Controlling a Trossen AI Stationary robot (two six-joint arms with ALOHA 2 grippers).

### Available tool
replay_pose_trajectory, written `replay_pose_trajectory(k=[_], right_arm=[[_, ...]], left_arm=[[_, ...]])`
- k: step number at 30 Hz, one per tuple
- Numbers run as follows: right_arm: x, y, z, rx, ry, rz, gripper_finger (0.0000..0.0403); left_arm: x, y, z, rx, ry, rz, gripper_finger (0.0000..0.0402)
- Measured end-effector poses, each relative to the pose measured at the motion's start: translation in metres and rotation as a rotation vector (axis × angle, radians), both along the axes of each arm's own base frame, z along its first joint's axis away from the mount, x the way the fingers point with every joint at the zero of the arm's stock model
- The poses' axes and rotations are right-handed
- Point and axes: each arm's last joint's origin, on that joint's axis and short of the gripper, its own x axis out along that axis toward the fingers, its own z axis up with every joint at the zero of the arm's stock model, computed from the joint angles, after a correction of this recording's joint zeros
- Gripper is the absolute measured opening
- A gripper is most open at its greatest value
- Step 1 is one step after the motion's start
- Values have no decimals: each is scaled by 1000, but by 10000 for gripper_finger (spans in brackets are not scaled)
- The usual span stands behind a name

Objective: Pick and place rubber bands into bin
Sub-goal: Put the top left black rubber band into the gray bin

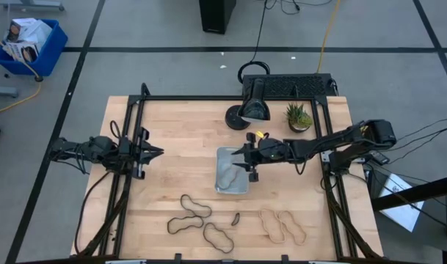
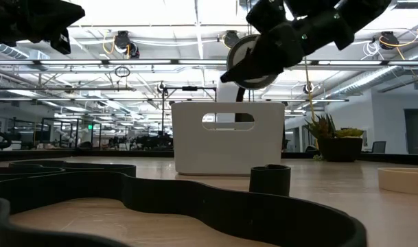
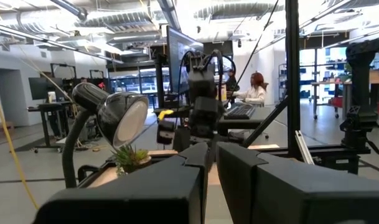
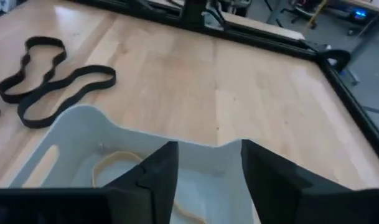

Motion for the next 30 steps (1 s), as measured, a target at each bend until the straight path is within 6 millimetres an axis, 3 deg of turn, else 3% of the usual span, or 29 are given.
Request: replay_pose_trajectory(k=[7,14,19,30], right_arm=[[-23,12,37,16,-94,25,156],[-62,32,59,2,-49,127,78],[-92,30,57,-14,-129,152,7],[-143,-1,24,-6,-278,23,2]], left_arm=[[0,0,-1,1,7,0,42],[1,0,-3,-4,29,-2,42],[1,0,-6,-10,62,-4,42],[1,0,-6,-8,66,-3,42]])
